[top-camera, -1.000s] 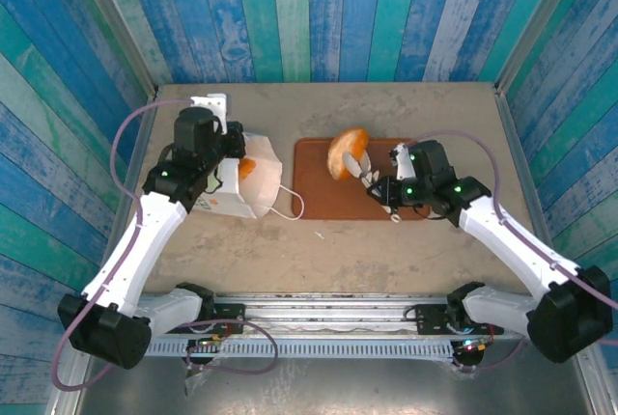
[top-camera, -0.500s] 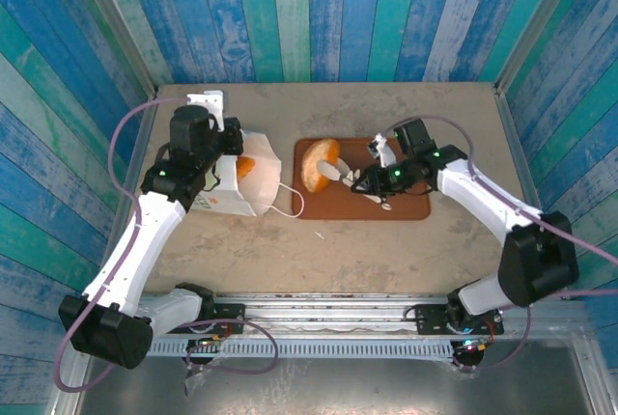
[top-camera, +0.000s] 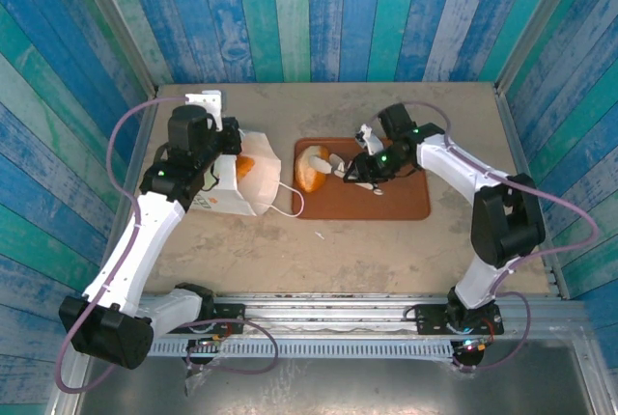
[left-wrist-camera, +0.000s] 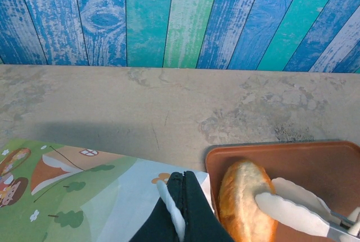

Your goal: Take the fake bread out of the paper bag

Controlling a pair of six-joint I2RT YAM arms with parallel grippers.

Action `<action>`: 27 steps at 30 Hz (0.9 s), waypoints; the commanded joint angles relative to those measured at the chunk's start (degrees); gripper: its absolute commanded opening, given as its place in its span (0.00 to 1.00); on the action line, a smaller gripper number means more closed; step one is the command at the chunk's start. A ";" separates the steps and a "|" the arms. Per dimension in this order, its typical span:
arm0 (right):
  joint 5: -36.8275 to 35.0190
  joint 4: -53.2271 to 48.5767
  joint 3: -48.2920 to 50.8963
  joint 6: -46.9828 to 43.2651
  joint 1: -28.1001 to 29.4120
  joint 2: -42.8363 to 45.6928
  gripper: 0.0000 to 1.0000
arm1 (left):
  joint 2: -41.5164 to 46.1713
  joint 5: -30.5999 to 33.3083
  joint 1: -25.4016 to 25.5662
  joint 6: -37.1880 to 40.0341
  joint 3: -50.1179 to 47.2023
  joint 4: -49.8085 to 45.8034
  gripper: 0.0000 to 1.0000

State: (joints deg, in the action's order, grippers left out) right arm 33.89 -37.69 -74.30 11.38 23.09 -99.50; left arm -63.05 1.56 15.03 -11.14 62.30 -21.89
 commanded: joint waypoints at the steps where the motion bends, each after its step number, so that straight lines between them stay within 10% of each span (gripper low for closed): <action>1: -2.10 -1.48 -1.83 -1.09 -0.33 -0.98 0.52 | 1.95 0.37 -0.39 0.88 0.45 1.14 0.00; 27: -3.76 -0.76 -8.41 -3.52 1.08 -6.33 0.36 | 2.58 0.82 -0.57 0.92 -0.11 0.88 0.00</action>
State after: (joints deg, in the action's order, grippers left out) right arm 29.56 -38.52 -81.17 8.71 24.25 -104.47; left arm -63.05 1.58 14.90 -10.96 62.30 -21.91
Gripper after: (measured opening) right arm 0.360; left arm 0.045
